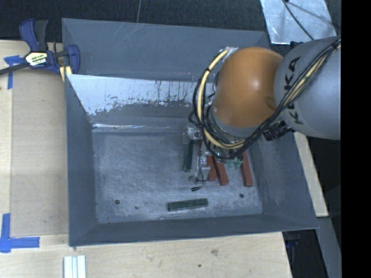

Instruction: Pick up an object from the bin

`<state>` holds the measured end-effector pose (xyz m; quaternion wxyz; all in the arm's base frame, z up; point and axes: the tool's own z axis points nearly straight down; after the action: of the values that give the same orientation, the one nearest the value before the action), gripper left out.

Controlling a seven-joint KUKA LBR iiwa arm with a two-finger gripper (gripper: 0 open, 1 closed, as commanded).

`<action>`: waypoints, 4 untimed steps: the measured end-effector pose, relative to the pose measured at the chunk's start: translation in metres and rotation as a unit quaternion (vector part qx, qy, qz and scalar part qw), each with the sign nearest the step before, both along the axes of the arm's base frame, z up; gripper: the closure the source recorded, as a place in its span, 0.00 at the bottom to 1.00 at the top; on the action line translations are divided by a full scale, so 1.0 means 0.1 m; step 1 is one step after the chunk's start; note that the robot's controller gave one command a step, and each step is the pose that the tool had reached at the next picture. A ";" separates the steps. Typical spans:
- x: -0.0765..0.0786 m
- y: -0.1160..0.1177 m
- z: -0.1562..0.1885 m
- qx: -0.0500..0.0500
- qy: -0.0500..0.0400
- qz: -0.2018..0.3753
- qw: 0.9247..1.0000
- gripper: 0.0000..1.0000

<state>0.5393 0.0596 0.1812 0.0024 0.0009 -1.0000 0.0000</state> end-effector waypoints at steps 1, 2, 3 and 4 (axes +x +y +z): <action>0.02 0.00 0.04 0.000 -0.004 -0.001 1.000 0.00; -0.32 -0.21 -0.70 0.000 -0.006 0.024 1.000 0.00; -0.44 -0.25 -1.05 0.000 0.000 0.010 1.000 0.00; -0.42 -0.17 -0.76 0.000 -0.007 -0.011 1.000 0.00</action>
Offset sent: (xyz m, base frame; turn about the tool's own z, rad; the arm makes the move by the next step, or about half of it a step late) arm -0.0522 -0.0319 -0.1112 -0.0744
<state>0.4974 0.0426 0.1054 -0.0042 -0.0104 -0.9999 -0.0005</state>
